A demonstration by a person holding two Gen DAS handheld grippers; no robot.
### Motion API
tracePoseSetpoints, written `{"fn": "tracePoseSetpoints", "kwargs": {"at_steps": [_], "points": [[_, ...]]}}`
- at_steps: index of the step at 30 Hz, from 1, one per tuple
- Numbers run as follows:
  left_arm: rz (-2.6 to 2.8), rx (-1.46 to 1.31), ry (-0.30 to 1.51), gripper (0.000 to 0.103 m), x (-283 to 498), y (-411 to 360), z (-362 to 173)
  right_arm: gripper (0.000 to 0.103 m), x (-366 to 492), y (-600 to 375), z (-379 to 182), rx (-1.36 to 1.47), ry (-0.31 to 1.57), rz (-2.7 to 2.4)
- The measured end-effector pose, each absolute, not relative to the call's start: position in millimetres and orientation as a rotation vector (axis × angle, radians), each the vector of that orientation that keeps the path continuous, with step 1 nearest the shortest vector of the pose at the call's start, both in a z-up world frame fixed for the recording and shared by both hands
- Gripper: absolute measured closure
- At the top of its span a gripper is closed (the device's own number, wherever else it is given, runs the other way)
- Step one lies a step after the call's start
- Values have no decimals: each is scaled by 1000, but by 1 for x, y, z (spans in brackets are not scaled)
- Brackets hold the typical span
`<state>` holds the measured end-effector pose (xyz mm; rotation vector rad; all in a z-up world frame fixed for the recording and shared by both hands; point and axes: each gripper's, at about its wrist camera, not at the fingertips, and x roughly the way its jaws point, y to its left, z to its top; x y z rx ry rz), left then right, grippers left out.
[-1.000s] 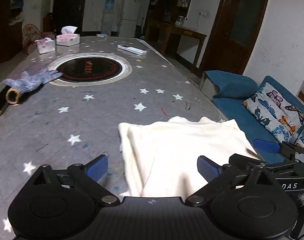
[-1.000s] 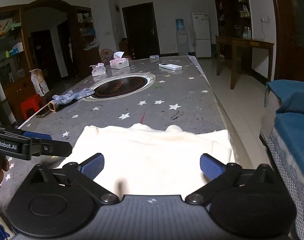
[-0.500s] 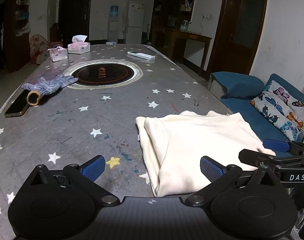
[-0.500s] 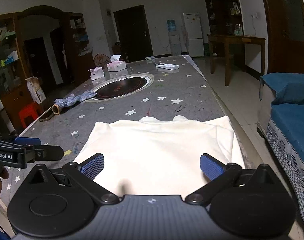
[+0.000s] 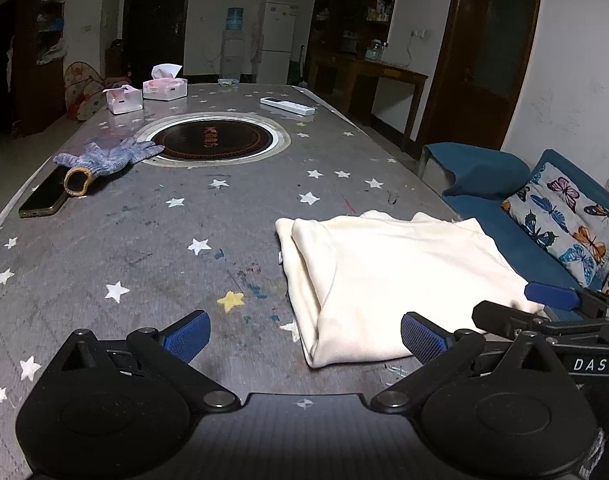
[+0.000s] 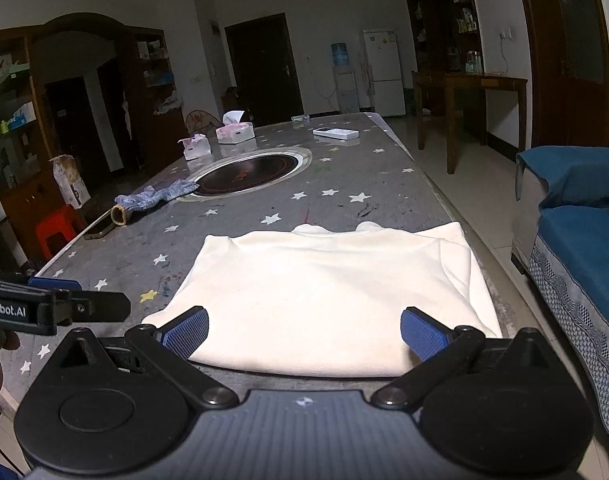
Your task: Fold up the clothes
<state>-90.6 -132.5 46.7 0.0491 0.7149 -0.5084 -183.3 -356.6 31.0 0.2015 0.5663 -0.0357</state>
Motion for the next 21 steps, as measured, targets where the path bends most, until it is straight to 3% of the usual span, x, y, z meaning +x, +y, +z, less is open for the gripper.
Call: {"fn": "tracePoseSetpoints", "kwargs": {"at_steps": [21], "points": [[-515, 74, 693, 0, -111, -133, 48, 0, -191, -347, 35, 171, 568, -49]]}}
